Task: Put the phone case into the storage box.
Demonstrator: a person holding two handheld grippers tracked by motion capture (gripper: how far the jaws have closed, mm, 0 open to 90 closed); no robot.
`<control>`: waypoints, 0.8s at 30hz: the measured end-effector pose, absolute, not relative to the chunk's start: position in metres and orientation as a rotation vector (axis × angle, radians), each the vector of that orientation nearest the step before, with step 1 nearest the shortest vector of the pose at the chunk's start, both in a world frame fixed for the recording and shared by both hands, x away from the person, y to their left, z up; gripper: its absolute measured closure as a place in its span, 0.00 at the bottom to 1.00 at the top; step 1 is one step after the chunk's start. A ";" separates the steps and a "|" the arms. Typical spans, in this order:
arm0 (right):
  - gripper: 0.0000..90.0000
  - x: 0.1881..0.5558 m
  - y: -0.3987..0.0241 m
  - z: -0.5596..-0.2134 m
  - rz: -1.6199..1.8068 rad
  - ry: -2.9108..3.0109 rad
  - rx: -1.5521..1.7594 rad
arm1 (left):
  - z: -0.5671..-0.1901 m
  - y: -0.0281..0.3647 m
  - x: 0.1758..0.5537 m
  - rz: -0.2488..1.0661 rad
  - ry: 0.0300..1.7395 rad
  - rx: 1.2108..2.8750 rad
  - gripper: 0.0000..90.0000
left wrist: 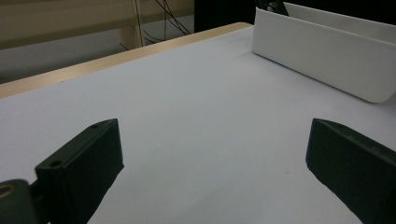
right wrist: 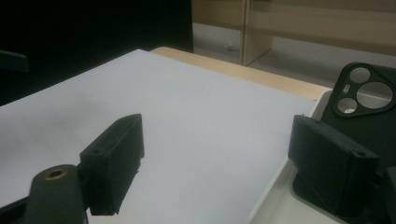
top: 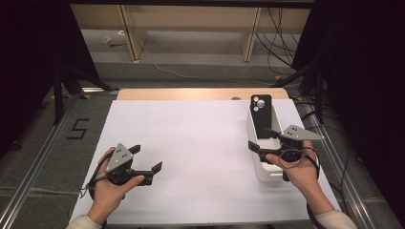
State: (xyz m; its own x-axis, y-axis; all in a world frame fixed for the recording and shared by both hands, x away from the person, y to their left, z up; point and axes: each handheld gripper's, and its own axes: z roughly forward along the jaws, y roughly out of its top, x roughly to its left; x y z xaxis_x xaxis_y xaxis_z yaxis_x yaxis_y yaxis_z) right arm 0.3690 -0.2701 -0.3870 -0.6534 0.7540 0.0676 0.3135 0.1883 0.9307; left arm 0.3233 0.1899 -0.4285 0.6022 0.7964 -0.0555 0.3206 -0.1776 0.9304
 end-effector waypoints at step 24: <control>0.22 0.346 -0.286 -0.397 1.453 2.077 0.987 | -0.429 0.190 0.324 0.558 0.920 1.756 0.04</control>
